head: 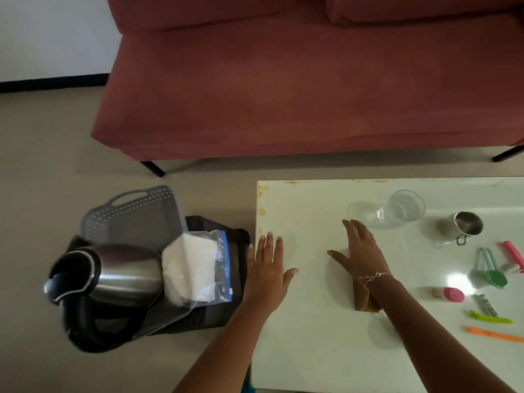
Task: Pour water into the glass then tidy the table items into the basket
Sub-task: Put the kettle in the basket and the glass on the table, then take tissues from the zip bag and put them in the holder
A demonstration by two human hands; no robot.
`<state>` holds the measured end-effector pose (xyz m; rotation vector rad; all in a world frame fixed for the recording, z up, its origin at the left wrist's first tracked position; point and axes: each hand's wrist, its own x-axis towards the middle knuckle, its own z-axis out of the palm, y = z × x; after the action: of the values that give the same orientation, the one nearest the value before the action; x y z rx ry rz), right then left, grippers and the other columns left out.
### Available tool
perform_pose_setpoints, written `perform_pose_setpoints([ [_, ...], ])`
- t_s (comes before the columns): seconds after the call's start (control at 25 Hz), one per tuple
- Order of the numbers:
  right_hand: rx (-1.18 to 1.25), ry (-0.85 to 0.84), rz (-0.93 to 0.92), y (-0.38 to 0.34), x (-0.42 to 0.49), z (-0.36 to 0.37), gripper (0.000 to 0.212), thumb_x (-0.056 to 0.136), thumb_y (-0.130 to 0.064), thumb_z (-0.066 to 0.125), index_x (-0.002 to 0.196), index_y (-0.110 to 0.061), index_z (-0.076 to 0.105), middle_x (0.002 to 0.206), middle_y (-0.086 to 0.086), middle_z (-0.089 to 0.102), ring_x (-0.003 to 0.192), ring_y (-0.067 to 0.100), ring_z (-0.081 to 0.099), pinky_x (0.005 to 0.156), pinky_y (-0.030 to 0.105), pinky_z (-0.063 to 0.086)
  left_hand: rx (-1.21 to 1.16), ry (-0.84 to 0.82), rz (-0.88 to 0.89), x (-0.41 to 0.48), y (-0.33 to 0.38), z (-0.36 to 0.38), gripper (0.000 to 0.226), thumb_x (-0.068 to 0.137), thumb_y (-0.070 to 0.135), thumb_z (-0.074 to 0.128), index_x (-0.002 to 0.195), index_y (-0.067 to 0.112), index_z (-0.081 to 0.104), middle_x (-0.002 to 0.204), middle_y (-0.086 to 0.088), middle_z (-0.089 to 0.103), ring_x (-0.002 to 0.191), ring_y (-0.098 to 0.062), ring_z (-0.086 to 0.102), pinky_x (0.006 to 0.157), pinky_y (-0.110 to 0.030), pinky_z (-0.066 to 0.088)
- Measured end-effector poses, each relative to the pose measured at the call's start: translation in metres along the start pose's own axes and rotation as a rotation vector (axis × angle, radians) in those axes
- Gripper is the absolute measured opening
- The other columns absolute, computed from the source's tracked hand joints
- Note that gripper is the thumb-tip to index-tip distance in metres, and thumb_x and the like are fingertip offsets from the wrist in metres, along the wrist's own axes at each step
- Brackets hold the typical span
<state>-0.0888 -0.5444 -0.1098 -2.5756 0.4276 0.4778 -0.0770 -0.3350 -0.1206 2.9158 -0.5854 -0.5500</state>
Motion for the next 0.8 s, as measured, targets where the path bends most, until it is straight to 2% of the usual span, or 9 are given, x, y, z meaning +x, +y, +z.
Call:
perform_pose_setpoints([
  [0.16, 0.154, -0.071, -0.031, -0.068, -0.003, 0.032, 0.066, 0.083, -0.032, 0.063, 0.137, -0.007, 0.033, 0.140, 0.014, 0.038, 0.127, 0.030, 0.041, 0.101, 0.037, 0.037, -0.050, 0.041, -0.110, -0.023, -0.058, -0.003, 0.073, 0.094, 0.054, 0.001, 0.128, 0.006, 0.045, 0.128, -0.017, 0.058, 0.117, -0.031, 0.057, 0.090, -0.049, 0.048],
  [0.32, 0.433, -0.260, 0.125, -0.123, 0.010, 0.081, 0.040, 0.085, -0.022, 0.062, 0.120, -0.006, 0.053, 0.120, 0.012, 0.059, 0.111, 0.026, 0.054, 0.092, 0.030, 0.039, -0.113, 0.099, -0.196, -0.039, -0.108, -0.007, 0.078, 0.094, 0.056, 0.006, 0.122, 0.003, 0.055, 0.123, -0.019, 0.061, 0.111, -0.035, 0.060, 0.084, -0.050, 0.050],
  [0.36, 0.523, -0.307, 0.189, -0.136, 0.010, 0.095, 0.031, 0.085, -0.017, 0.061, 0.113, -0.004, 0.058, 0.113, 0.014, 0.062, 0.105, 0.026, 0.056, 0.088, 0.030, 0.041, -0.129, 0.110, -0.209, -0.041, -0.119, -0.005, 0.075, 0.094, 0.055, 0.011, 0.122, 0.001, 0.056, 0.122, -0.020, 0.061, 0.110, -0.036, 0.060, 0.083, -0.051, 0.050],
  [0.44, 0.666, -0.370, 0.297, -0.158, 0.008, 0.120, 0.018, 0.085, -0.005, 0.055, 0.100, 0.000, 0.063, 0.098, 0.016, 0.061, 0.093, 0.026, 0.054, 0.079, 0.032, 0.041, -0.149, 0.141, -0.204, -0.046, -0.137, 0.001, 0.060, 0.090, 0.046, 0.036, 0.122, -0.002, 0.055, 0.123, -0.023, 0.059, 0.110, -0.039, 0.059, 0.086, -0.053, 0.047],
  [0.52, 0.703, -0.438, 0.378, -0.173, 0.004, 0.142, 0.021, 0.082, 0.008, 0.048, 0.098, 0.006, 0.062, 0.087, 0.013, 0.055, 0.082, 0.025, 0.051, 0.068, 0.028, 0.042, -0.197, 0.171, -0.192, -0.050, -0.151, 0.009, 0.061, 0.079, 0.035, 0.054, 0.127, -0.004, 0.050, 0.129, -0.026, 0.054, 0.117, -0.043, 0.053, 0.095, -0.055, 0.039],
  [0.6, 0.720, -0.501, 0.422, -0.181, 0.003, 0.158, 0.022, 0.077, 0.014, 0.044, 0.093, 0.007, 0.058, 0.082, 0.013, 0.055, 0.073, 0.025, 0.053, 0.060, 0.026, 0.045, -0.243, 0.187, -0.196, -0.055, -0.157, 0.010, 0.063, 0.080, 0.026, 0.059, 0.133, -0.003, 0.042, 0.137, -0.026, 0.046, 0.126, -0.043, 0.044, 0.102, -0.056, 0.032],
  [0.68, 0.755, -0.546, 0.458, -0.181, 0.007, 0.178, 0.029, 0.073, 0.016, 0.046, 0.100, 0.014, 0.057, 0.097, 0.023, 0.062, 0.088, 0.035, 0.060, 0.076, 0.038, 0.054, -0.247, 0.197, -0.180, -0.061, -0.164, 0.014, 0.067, 0.079, 0.020, 0.067, 0.136, -0.002, 0.039, 0.139, -0.026, 0.043, 0.129, -0.041, 0.041, 0.104, -0.054, 0.031],
  [0.72, 0.804, -0.561, 0.476, -0.181, 0.010, 0.184, 0.033, 0.073, 0.018, 0.047, 0.105, 0.015, 0.056, 0.104, 0.027, 0.062, 0.095, 0.039, 0.059, 0.083, 0.042, 0.053, -0.240, 0.201, -0.158, -0.065, -0.167, 0.017, 0.069, 0.077, 0.019, 0.069, 0.135, -0.002, 0.039, 0.138, -0.026, 0.044, 0.128, -0.041, 0.042, 0.104, -0.052, 0.030],
  [0.8, 0.886, -0.559, 0.528, -0.189, 0.006, 0.178, 0.032, 0.078, 0.019, 0.045, 0.108, 0.015, 0.054, 0.098, 0.024, 0.061, 0.087, 0.036, 0.058, 0.071, 0.034, 0.055, -0.244, 0.212, -0.131, -0.072, -0.171, 0.021, 0.071, 0.076, 0.019, 0.070, 0.135, -0.002, 0.038, 0.138, -0.024, 0.045, 0.128, -0.039, 0.043, 0.105, -0.048, 0.028],
])
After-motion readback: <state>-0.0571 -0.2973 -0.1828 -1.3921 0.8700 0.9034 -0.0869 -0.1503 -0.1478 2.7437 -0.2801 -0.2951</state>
